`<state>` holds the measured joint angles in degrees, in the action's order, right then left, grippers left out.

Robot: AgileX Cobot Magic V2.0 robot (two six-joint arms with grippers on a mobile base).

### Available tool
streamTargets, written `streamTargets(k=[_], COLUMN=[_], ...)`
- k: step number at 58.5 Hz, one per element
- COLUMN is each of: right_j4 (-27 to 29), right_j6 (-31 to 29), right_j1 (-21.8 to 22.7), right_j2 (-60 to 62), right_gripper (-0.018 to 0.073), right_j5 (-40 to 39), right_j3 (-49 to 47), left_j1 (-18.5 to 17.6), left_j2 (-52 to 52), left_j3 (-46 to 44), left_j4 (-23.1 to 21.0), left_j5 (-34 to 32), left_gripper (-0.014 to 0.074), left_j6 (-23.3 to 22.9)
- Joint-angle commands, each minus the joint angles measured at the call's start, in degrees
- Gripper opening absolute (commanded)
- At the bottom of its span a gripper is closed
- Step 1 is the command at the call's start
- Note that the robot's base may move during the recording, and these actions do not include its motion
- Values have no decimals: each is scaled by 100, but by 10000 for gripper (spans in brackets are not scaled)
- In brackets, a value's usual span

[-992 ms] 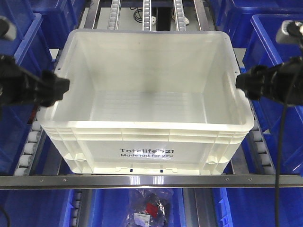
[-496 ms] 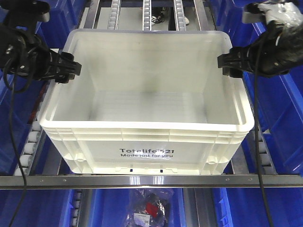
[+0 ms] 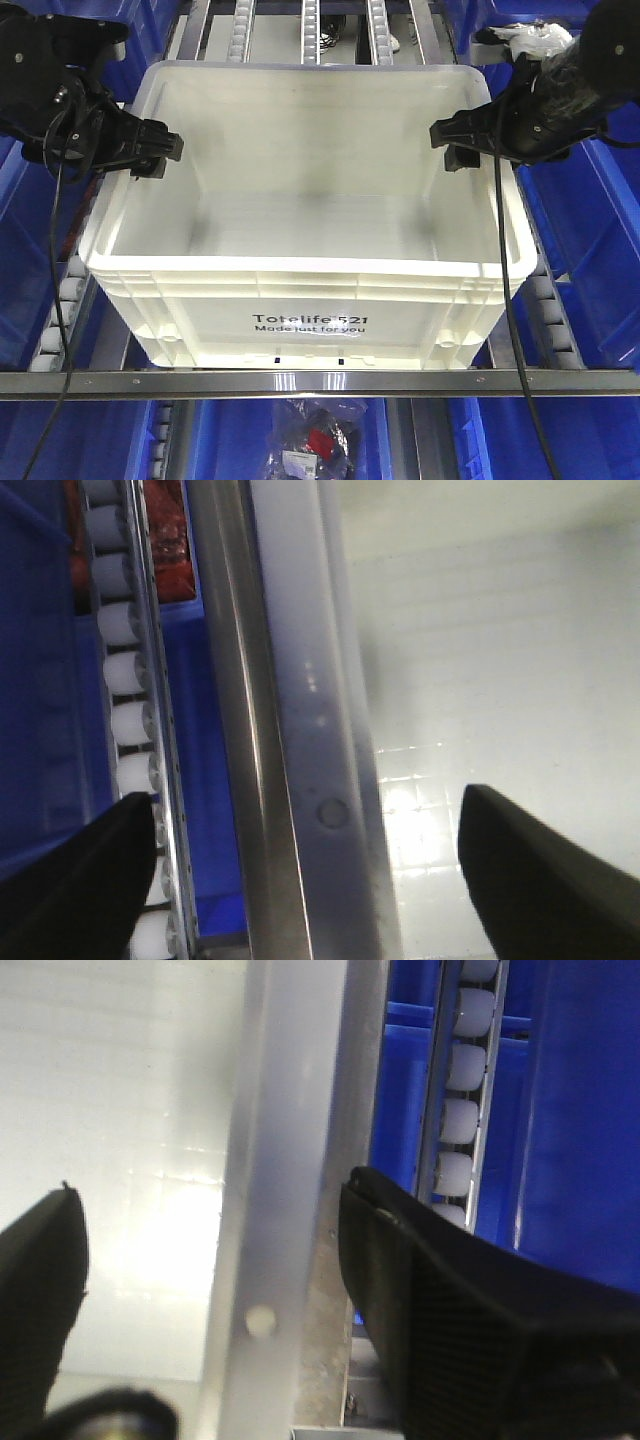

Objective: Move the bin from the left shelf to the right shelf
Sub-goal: 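Lower both grippers onto the white tote's side rims and close, then lift the white tote with both grippers and pull it toward the robot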

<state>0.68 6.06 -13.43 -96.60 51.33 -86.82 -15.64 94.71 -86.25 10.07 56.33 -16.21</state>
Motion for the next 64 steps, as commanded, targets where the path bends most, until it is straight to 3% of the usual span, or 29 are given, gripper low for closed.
streamTargets(k=[1,9,16,32,36,56,64], right_j4=[-7,-2,-7,-33,-68,-161,-188], right_j6=[-66,-66,-77,-77,-77,42,265], right_j1=[39,39,39,39,39,39,39], right_j2=[130,-22,-116,-248,-248,-207,-70], right_gripper=[494,460,349,-9,-11,-8,-4], right_j5=[-180,-79,-19,66,49,237,536], right_j3=[-278,-441,-486,-486,-486,-498,-768], left_j1=[88,132,132,132,132,132,132], left_j2=[-147,-68,-7,99,99,29,-222], left_j3=[-183,-183,-190,-190,-190,-189,-189], left_j4=[-195,-353,-389,-439,-439,-451,-452], left_j5=[-253,-304,-307,-327,-363,-301,-123], left_gripper=[577,526,434,64,-4,-8,-7], left_j6=[-34,293,509,525,525,496,192])
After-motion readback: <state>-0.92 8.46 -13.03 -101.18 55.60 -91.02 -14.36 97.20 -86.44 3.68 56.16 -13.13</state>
